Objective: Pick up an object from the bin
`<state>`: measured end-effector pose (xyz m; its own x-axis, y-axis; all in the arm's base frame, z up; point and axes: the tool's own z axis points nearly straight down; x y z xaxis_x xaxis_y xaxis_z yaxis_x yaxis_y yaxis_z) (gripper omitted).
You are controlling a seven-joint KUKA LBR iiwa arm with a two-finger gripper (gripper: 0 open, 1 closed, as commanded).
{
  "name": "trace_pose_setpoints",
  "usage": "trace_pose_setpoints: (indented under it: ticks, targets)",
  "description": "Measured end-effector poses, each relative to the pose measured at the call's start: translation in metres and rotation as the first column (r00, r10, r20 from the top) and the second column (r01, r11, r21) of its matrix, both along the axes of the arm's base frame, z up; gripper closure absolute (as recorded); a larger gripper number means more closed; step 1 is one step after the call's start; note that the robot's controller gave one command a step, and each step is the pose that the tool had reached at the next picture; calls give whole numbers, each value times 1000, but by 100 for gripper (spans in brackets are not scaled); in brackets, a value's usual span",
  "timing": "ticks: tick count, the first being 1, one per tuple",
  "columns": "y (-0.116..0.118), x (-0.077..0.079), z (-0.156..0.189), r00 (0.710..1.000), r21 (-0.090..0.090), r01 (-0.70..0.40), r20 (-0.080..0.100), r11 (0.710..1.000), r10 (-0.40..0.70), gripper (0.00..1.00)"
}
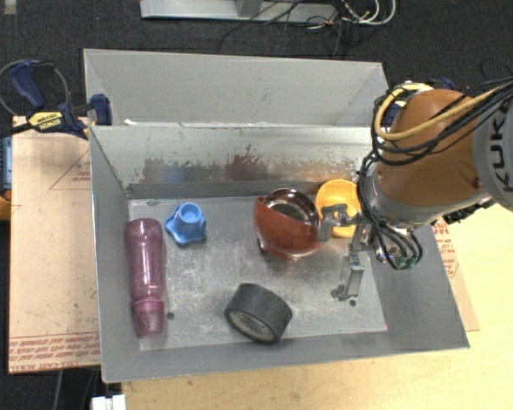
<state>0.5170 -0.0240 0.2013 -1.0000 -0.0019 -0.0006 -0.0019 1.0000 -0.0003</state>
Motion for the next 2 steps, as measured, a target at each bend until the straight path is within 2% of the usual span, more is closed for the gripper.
trace_pose_setpoints:
  ticks: [1,2]
  targets:
    - [0,1,0,1000,0,1,0,1000,-1,0]
    - [15,49,-5,999,2,34,5,999,-34,0]
